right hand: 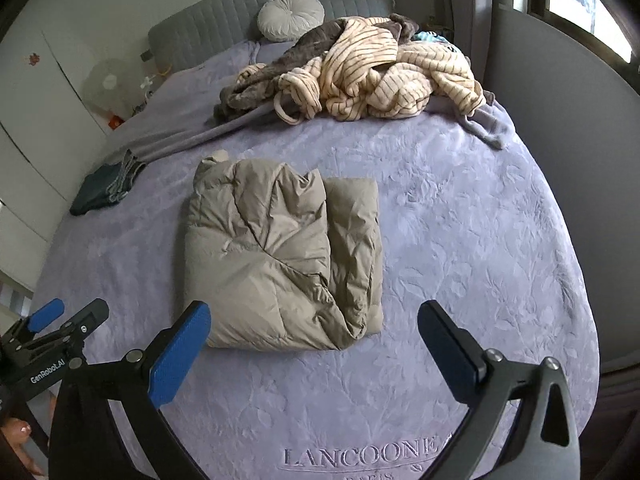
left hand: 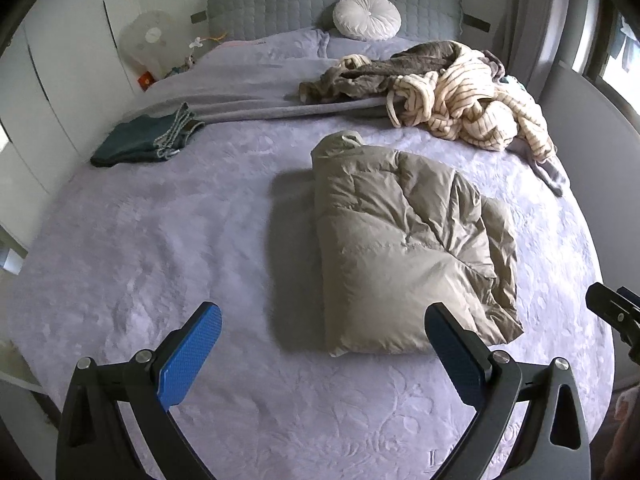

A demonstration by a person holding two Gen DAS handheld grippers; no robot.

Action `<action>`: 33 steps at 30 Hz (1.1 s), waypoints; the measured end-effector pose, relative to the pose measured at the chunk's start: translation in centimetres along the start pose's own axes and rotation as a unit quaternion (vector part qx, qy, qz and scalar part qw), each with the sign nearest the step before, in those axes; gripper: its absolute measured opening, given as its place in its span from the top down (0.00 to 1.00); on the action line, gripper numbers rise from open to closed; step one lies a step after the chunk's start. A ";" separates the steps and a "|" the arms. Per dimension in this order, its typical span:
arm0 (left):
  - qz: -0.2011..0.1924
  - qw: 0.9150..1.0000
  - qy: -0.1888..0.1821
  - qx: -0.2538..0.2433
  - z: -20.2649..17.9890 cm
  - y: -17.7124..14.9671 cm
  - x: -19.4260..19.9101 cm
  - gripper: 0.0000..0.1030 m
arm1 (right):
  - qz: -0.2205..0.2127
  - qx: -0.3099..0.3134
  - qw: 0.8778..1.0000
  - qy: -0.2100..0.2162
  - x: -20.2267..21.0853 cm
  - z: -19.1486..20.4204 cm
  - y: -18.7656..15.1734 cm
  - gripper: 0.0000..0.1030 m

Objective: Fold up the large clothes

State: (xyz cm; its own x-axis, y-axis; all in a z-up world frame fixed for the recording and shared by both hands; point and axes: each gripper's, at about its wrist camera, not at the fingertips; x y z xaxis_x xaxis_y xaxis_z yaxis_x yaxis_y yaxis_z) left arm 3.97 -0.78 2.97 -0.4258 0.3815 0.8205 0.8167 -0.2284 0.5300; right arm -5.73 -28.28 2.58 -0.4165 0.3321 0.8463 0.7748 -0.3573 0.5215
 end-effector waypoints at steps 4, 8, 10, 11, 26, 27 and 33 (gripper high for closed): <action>-0.006 1.000 0.002 0.000 -0.1 0.1 0.7 0.01 | -0.001 0.001 1.000 -0.002 0.1 0.1 0.1 0.00; -0.010 1.000 0.006 -0.003 -0.3 0.1 1.0 0.01 | -0.001 0.000 1.000 -0.004 0.3 0.2 0.0 0.00; -0.010 1.000 0.006 -0.002 -0.3 0.1 1.1 0.01 | -0.001 0.000 1.000 -0.004 0.3 0.2 0.2 0.00; -0.010 1.000 0.006 -0.002 -0.3 0.1 1.1 0.01 | -0.001 0.000 1.000 -0.004 0.3 0.1 0.1 0.00; -0.011 1.000 0.009 -0.006 -0.4 0.3 1.3 0.01 | -0.001 0.001 1.000 -0.004 0.4 0.2 0.2 0.00; -0.011 1.000 0.009 -0.006 -0.4 0.3 1.3 0.01 | -0.001 0.000 1.000 -0.004 0.3 0.2 0.2 0.00; -0.012 1.000 0.009 -0.005 -0.5 0.3 1.4 0.01 | -0.002 0.000 1.000 -0.004 0.4 0.3 0.1 0.00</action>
State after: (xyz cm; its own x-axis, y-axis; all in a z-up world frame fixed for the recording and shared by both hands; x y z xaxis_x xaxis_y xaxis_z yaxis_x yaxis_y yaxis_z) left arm 3.45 -0.76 4.36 -0.4519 0.3699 0.8117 0.8026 -0.2286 0.5510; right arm -5.68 -27.96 2.96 -0.4149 0.3408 0.8436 0.7736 -0.3560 0.5242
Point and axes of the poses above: each gripper's, at about its wrist camera, not at the fingertips, and x roughly against the way its jaws point, z to its left, y to its top, and after that the axes turned 14 degrees about -y, right-handed
